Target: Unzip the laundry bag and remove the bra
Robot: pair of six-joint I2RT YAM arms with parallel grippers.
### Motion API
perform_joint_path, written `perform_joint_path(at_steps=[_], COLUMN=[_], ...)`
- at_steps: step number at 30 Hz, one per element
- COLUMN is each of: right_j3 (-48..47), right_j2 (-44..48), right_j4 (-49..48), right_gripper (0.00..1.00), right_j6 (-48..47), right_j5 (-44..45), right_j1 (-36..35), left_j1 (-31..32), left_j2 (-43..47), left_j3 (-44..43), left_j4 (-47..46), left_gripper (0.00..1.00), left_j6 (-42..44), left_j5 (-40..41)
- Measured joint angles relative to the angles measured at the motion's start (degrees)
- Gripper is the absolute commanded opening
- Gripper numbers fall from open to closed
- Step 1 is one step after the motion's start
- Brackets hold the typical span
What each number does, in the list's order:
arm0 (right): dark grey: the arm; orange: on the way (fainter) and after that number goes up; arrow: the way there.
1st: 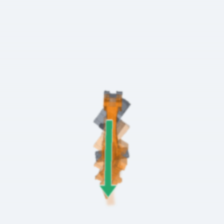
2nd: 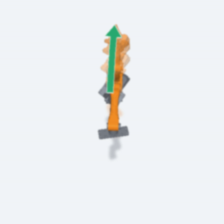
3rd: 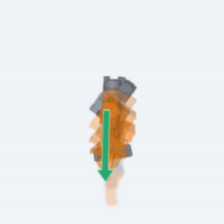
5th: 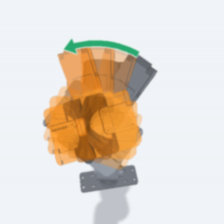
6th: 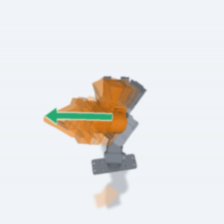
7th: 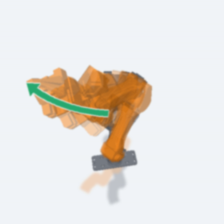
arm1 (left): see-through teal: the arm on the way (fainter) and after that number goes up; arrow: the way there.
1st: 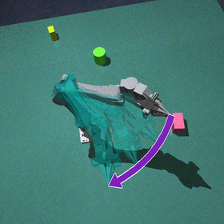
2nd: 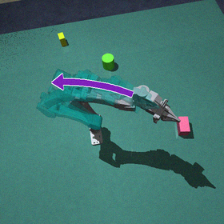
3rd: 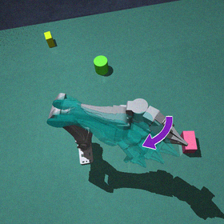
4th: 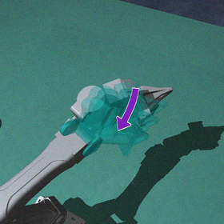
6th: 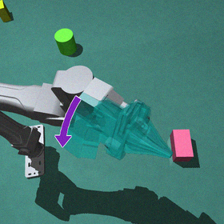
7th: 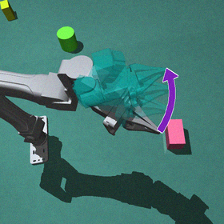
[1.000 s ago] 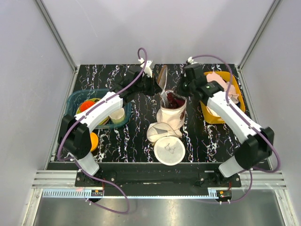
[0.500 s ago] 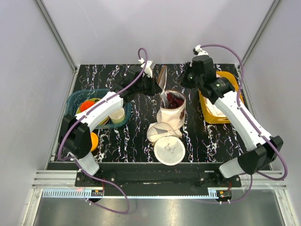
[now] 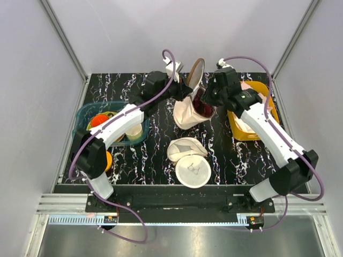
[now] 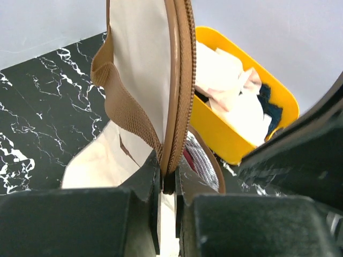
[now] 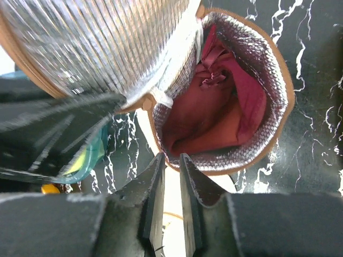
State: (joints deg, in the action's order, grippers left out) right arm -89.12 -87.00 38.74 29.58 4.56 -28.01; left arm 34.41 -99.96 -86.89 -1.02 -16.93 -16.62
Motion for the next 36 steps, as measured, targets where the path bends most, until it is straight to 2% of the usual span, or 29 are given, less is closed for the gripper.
perform_joint_path(at_steps=[8, 12, 22, 24, 25, 27, 36], right_j3=[4.83, 8.33, 8.85, 8.31, 8.0, 7.06, 2.84], right_j2=[5.9, 3.37, -5.27, -6.38, -6.78, -7.74, -14.12], right_j4=[-1.62, -1.7, -3.48, -3.72, -3.8, -4.09, -5.38], right_gripper=[0.28, 0.3, 0.35, 0.43, 0.53, 0.58, 0.6], right_j6=[0.57, 1.97, 2.25, 1.97, 1.84, 0.98, -3.04], right_j5=[2.27, 1.55, -0.33, -0.44, -0.33, 0.09, 3.23], right_j1=[1.14, 1.81, 1.88, 1.88, 1.88, 1.88, 1.9], left_j1=[1.9, 2.78, 3.39, 3.39, 3.39, 3.39, 3.45], left_j2=[7.06, 7.65, 8.52, 8.85, 9.03, 9.46, 10.8], left_j3=[20.98, 26.08, 27.47, 27.45, 27.45, 27.43, 26.86], left_j4=[-20.9, -25.27, -27.41, -27.41, -27.41, -27.34, -26.86], left_gripper=[0.0, 0.0, 0.0, 0.0, 0.0, 0.0, 0.0], left_j6=[6.08, 6.69, 6.84, 6.82, 6.82, 6.82, 6.88], left_j5=[-3.13, -3.82, -3.91, -3.89, -3.89, -3.87, -3.76])
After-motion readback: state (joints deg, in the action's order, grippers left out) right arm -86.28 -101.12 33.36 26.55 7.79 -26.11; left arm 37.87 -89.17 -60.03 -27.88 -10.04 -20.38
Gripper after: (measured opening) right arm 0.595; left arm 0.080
